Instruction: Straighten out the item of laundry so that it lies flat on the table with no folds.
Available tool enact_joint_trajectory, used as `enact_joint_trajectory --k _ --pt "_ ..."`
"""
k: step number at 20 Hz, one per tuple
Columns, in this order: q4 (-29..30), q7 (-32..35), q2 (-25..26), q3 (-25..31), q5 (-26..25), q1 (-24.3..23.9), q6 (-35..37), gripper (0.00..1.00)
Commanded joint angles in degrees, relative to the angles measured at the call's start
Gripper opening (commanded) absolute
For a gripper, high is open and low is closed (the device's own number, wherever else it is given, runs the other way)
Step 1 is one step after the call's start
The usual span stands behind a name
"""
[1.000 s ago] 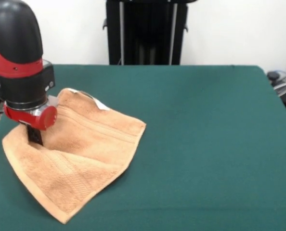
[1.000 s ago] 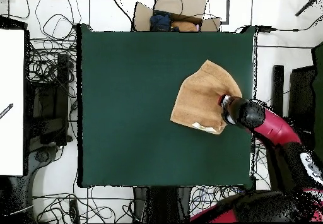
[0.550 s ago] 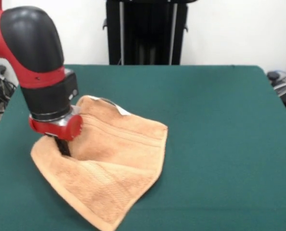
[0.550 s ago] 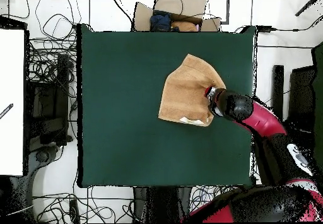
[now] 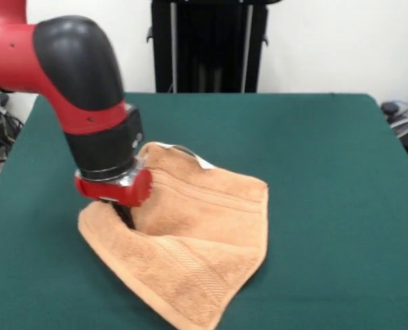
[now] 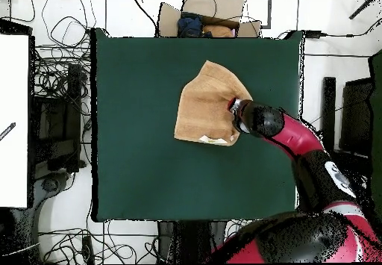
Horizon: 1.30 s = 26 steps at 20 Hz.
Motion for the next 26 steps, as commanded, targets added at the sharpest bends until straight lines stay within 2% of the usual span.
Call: enact_joint_trajectory --k 1,5,12,17,21,26 --pt "5.8 9.9 3.9 -2.9 -0.7 11.7 3.8 0.00" --pt "7.8 8.4 3.5 -1.2 0.9 10.1 3.4 0.00" --pt "10.1 8.9 -0.2 -1.4 3.3 10.8 6.6 0.00" --pt "8.8 11.2 -4.2 -8.7 2.4 16.2 9.6 0.00" --pt "8.2 11.0 -6.7 -12.8 1.7 18.6 11.8 0.00" --pt "10.0 11.2 -7.6 -12.7 3.1 19.0 11.0 0.00"
